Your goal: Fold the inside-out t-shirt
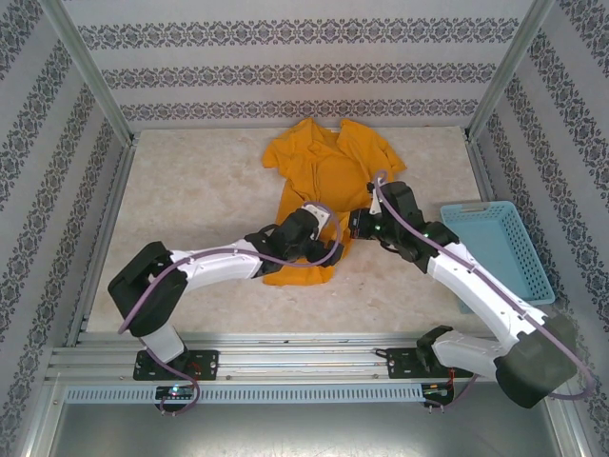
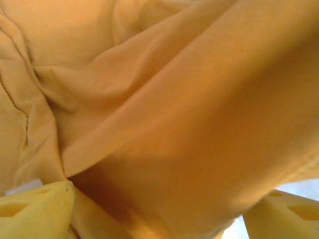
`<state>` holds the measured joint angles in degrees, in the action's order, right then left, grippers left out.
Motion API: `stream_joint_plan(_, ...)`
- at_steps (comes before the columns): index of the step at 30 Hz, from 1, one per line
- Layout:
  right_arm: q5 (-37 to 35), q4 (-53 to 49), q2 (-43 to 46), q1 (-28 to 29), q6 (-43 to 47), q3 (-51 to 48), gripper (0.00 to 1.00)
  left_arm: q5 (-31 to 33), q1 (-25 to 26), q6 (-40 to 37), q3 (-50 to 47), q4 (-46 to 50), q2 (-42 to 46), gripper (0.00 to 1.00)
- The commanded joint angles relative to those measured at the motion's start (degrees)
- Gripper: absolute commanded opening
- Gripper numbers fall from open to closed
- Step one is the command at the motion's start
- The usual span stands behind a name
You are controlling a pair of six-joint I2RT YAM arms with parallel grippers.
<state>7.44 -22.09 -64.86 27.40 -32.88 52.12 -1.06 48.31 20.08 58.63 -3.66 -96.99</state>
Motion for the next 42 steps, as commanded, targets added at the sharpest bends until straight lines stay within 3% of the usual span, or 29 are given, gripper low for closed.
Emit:
stream_joint_plan(1,2.1,1.9,1.7,-1.2,-1.6,-0.6,0.00,4.4,-1.9,1.6,4.4,2.4,-2.3,0.59)
stream_joint_plan(4,0.9,0.7,1.6,-2.5,-1.3,-0.4,0.00,2.9,-3.5,1.8,5.6,2.2,-2.7,0.39)
stream_joint_plan(9,2.5,0.2,1.0,-7.2,-3.7,-0.8,0.00,3.8,-4.7,1.3,7.7,3.6,-1.9,0.13)
stream_joint_plan(13,3.8,1.3,0.6,-9.2,-4.0,-1.1,0.00,1.1,-6.1,2.3,9.7,4.1,-1.3,0.01)
stream_joint_plan(17,2.3,1.2,0.7,-9.6,-3.0,-1.2,0.02,-1.3,-7.0,2.3,12.0,5.5,-0.7,0.00)
stream_joint_plan(20,3.0,1.9,0.5,-10.3,-3.4,-1.6,0.11,-3.5,-7.6,1.9,13.4,6.3,0.0,0.00)
stream_joint_plan(23,4.7,3.4,0.7,-10.7,-3.4,-2.2,0.25,-5.8,-8.3,1.8,15.4,8.0,-0.2,0.00)
stream_joint_plan(27,5.3,4.2,2.4,-10.1,-1.5,-3.5,0.54,-7.3,-8.8,1.0,19.3,11.3,-1.3,0.00)
stream_joint_plan(29,5.7,4.5,3.8,-8.5,1.6,-4.7,0.61,-7.9,-8.9,0.3,22.0,13.9,-2.1,0.00)
stream_joint_plan(32,6.9,5.0,5.7,-3.0,7.1,-7.7,0.65,-8.2,-9.0,-1.4,25.3,17.3,-2.8,0.00)
stream_joint_plan(37,-0.6,12.8,4.8,9.1,7.2,-16.1,0.68,-9.1,-9.6,-3.3,27.8,19.2,-3.3,0.00)
stream_joint_plan(42,-8.1,24.9,-0.1,13.0,5.1,-22.4,0.67,-11.1,-10.0,-2.7,30.0,19.3,-3.9,0.00)
